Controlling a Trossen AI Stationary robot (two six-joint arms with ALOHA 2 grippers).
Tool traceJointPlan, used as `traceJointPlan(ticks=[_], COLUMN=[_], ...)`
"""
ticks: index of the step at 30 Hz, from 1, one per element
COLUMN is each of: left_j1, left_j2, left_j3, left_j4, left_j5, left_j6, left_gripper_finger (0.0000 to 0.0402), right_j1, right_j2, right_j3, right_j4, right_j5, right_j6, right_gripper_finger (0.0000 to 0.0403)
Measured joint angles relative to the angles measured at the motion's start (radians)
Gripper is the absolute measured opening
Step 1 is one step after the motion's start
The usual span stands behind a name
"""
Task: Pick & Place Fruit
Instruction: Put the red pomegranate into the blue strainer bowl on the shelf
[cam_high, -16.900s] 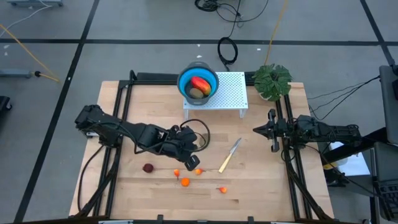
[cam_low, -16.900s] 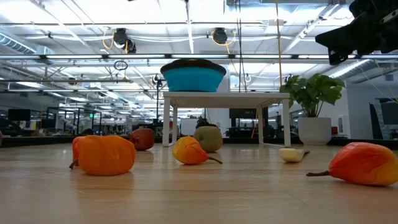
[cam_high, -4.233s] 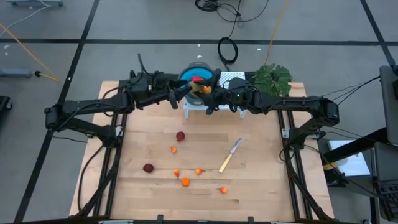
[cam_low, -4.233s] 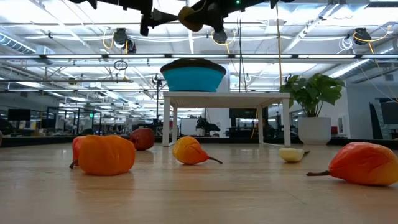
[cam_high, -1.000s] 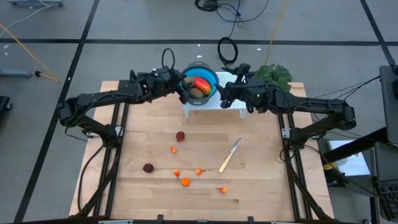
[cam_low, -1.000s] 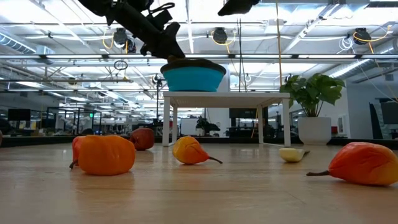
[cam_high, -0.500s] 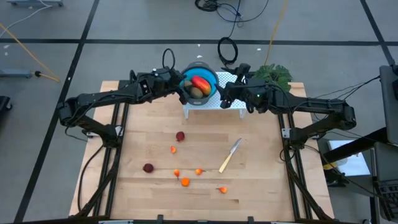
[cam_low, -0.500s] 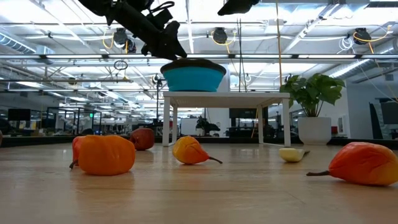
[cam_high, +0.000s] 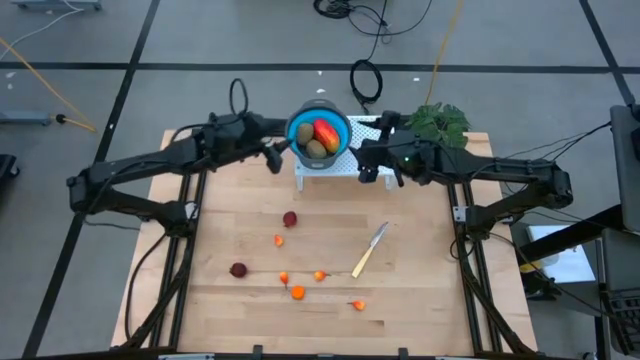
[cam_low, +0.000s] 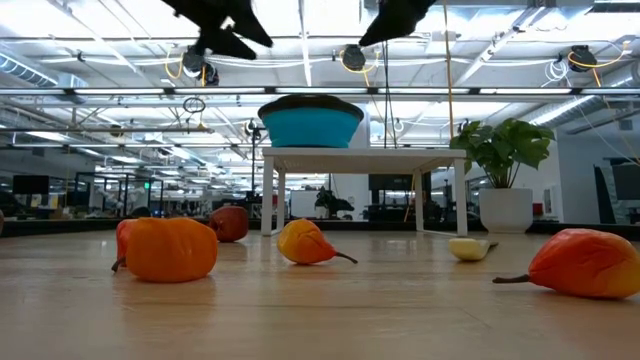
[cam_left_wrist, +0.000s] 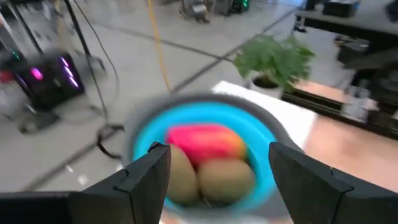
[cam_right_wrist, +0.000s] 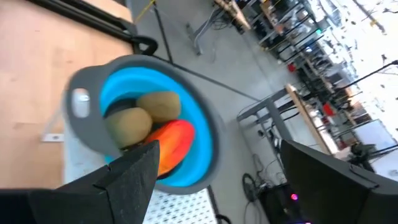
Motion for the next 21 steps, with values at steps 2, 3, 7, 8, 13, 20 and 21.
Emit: traceJointPlan(ticks=[2, 3, 7, 8, 13, 20, 21], left_j1=[-0.037, -0.057, -0.147, -0.171, -0.285, -0.434, -0.451], left_j2=[-0.033, -0.043, -0.06, -0.06, -0.044, -0.031, -0.031], left_j3=[0.0, 0.0, 0.0, 0.0, 0.0, 0.0, 0.0], left_j4=[-0.085, -0.125, -0.288, -0.324, -0.45, -0.478, -0.478], left_j5=[0.0, 0.0, -0.043, -0.058, -0.088, -0.096, -0.1], left_j6=[-0.071, -0.109, -0.24, -0.265, -0.351, -0.407, -0.416], left_gripper_finger=[0.0271, 0.0271, 0.0271, 0.0271, 0.0271, 0.0271, 0.0271], right_j1=[0.013, 0.02, 0.056, 0.066, 0.13, 0.212, 0.22], right_j2=[0.0, 0.0, 0.0, 0.0, 0.0, 0.0, 0.0], right_j3=[0.0, 0.0, 0.0, 0.0, 0.0, 0.0, 0.0], right_j4=[-0.023, -0.032, -0.074, -0.085, -0.139, -0.267, -0.292], right_j5=[0.0, 0.0, 0.001, 0.0, 0.0, -0.001, -0.001], right_j6=[0.028, 0.049, 0.147, 0.174, 0.325, 0.573, 0.603], right_gripper_finger=[0.0322, 0.0322, 0.0322, 0.0322, 0.0322, 0.0322, 0.0322])
